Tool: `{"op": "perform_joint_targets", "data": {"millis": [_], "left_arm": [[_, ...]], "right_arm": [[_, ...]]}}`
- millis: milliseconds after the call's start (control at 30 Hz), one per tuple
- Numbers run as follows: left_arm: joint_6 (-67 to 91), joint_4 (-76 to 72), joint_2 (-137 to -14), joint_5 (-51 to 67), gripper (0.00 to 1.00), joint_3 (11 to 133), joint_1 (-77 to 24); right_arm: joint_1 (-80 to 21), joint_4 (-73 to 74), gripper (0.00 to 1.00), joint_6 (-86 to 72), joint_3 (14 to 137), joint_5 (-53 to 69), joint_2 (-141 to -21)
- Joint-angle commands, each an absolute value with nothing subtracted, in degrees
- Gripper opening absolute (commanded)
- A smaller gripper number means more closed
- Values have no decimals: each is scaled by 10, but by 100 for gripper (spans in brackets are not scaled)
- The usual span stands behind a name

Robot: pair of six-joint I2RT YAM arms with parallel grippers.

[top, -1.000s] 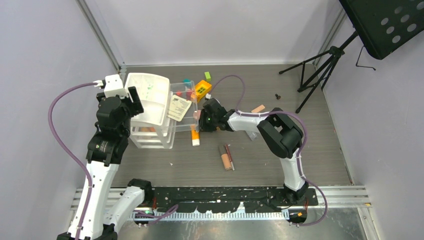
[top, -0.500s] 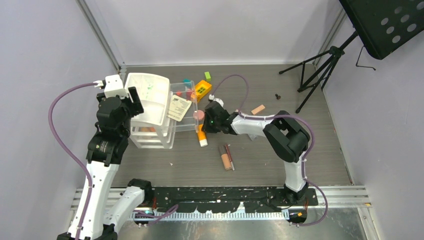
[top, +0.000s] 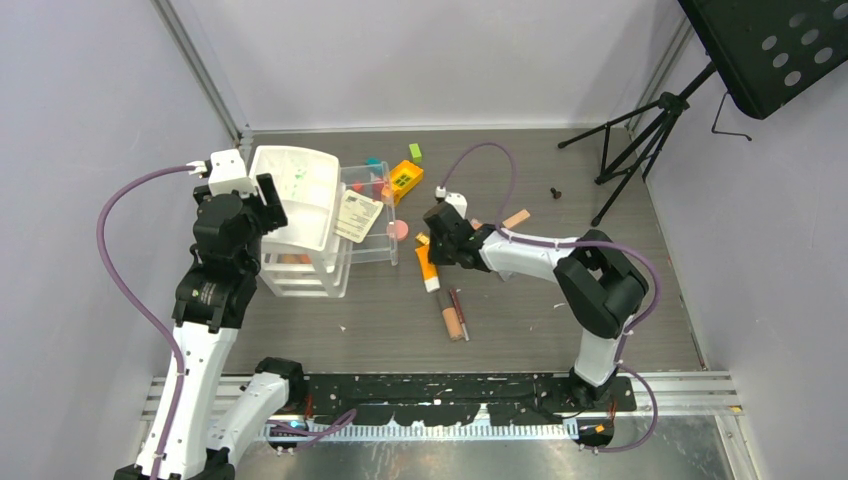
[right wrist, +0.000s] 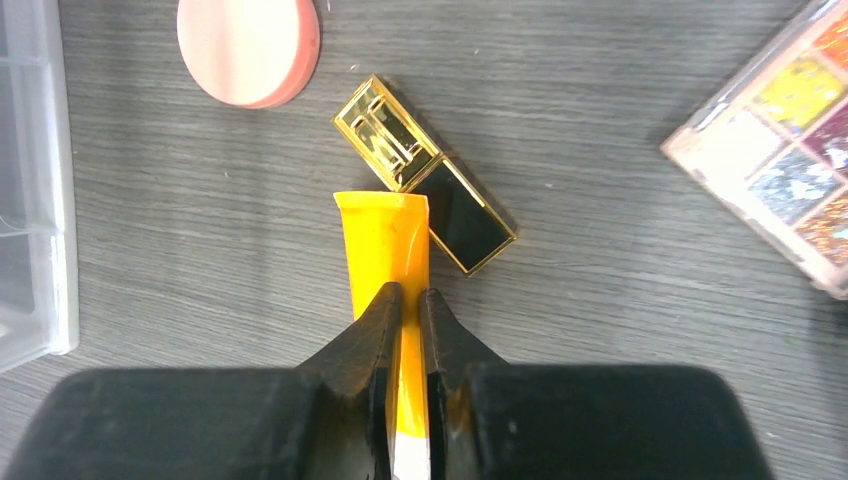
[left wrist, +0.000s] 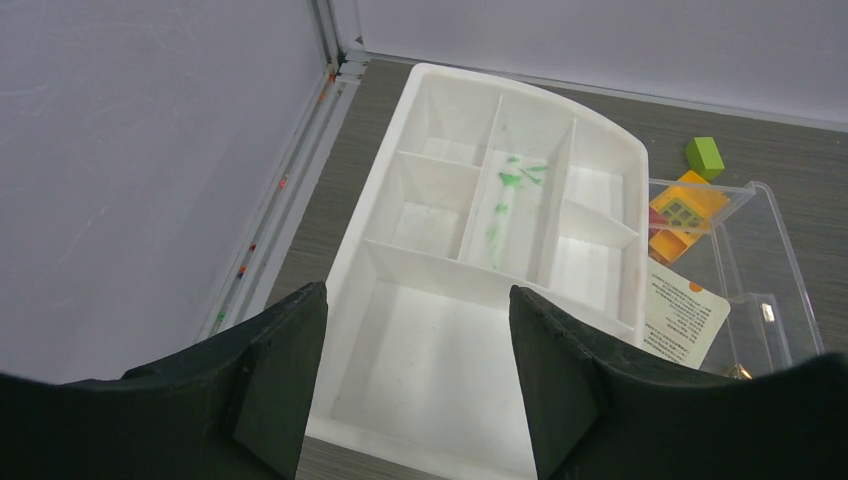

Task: Organize the makeup
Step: Pick up the makeup from the center of the board.

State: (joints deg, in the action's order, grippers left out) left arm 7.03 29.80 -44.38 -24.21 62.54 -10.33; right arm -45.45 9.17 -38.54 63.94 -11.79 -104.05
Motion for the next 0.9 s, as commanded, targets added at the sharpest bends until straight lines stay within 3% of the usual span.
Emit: {"op": "perform_joint_targets", "data": {"millis": [0, 533, 867], "left_arm": [[70, 273, -439, -243, 68, 623, -99], [70, 273, -439, -234, 69, 624, -99], [72, 273, -439, -227, 69, 624, -99]], "right_arm": [[-446, 92, 8, -371, 642, -156, -991], [-393, 81, 2, -324, 619, -157, -885], [-394, -27, 0, -246, 591, -201, -783]]}}
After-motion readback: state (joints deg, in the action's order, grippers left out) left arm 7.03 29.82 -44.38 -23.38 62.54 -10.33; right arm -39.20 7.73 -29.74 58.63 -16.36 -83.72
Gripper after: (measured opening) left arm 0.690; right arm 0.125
